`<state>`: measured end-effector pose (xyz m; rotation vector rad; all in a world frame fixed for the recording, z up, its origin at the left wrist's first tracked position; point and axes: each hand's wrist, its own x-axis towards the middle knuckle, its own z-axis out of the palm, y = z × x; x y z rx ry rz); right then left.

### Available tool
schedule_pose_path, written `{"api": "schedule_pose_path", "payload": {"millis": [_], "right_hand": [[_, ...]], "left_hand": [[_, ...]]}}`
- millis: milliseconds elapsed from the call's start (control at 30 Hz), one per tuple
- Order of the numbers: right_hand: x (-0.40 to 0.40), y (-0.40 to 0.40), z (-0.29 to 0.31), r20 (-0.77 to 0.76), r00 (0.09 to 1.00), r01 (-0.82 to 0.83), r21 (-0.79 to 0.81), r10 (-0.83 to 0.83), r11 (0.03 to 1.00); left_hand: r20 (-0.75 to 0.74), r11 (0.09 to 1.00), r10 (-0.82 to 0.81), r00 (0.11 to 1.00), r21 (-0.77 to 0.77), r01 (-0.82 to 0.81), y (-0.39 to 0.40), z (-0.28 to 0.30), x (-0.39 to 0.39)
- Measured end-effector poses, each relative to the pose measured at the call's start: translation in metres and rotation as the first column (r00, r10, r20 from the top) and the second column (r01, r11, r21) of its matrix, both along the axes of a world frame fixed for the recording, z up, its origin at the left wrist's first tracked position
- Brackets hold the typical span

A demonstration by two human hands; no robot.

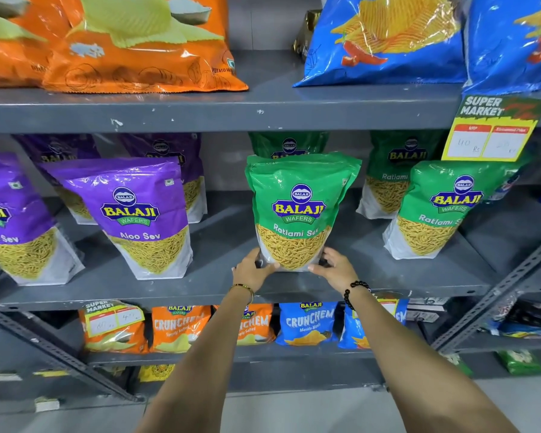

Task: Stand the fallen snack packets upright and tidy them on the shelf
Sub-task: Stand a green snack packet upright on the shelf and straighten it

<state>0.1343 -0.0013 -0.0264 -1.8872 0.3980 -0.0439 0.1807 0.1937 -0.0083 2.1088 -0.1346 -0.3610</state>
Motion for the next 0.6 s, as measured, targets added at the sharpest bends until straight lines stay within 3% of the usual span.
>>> {"api": "schedule_pose_path", "payload": {"millis": [400,600], "right_hand": [[0.001,0.002,0.002,-0.001,0.999,0.054,-0.068,-0.054,0.996],[-0.006,0.004,0.001,0.002,0.998,0.065,-0.069,-0.065,0.996]], "left_hand": [[-0.012,1.0,0.003,1.0,-0.01,-0.004,0.0,0.004,-0.003],[0.004,0.997,0.058,0.998,0.055,-0.058,0.005,-0.008,-0.007]]}}
